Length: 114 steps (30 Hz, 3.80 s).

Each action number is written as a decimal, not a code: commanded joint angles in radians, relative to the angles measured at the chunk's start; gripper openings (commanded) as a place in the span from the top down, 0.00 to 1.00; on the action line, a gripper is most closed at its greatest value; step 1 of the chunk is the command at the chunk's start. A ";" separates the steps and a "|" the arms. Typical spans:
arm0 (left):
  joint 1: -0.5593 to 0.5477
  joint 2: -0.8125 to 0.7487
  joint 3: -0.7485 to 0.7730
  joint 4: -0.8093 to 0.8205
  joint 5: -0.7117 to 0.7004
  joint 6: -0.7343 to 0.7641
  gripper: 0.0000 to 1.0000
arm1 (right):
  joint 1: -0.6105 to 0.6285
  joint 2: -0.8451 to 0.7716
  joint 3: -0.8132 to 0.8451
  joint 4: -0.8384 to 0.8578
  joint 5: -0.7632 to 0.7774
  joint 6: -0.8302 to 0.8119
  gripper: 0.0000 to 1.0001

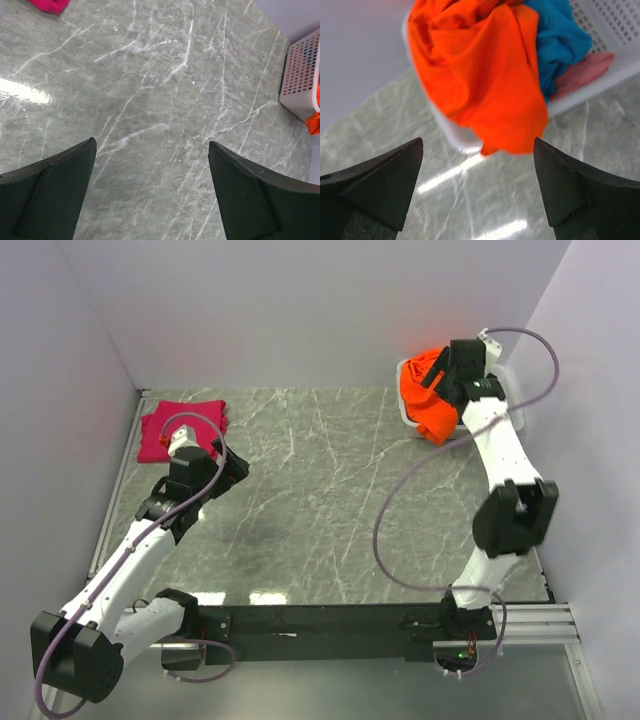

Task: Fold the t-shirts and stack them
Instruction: Grab the tshirt from the pile, then move the tshirt to the center of the board, then flatten the tshirt out

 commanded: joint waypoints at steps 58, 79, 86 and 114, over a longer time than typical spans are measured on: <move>0.000 -0.074 -0.044 -0.166 -0.104 -0.137 0.01 | 0.309 -0.444 -0.703 -0.002 -0.137 -0.072 0.43; -0.011 0.598 0.118 0.202 0.245 -0.005 0.07 | 0.384 -0.507 -0.852 0.114 -0.156 0.042 0.29; -0.082 0.823 0.268 0.086 0.093 0.012 0.35 | 0.385 -0.533 -0.880 0.123 -0.175 0.053 0.30; -0.175 0.481 0.187 0.143 -0.157 0.064 0.99 | 0.221 -0.086 -0.762 0.217 -0.251 0.056 0.58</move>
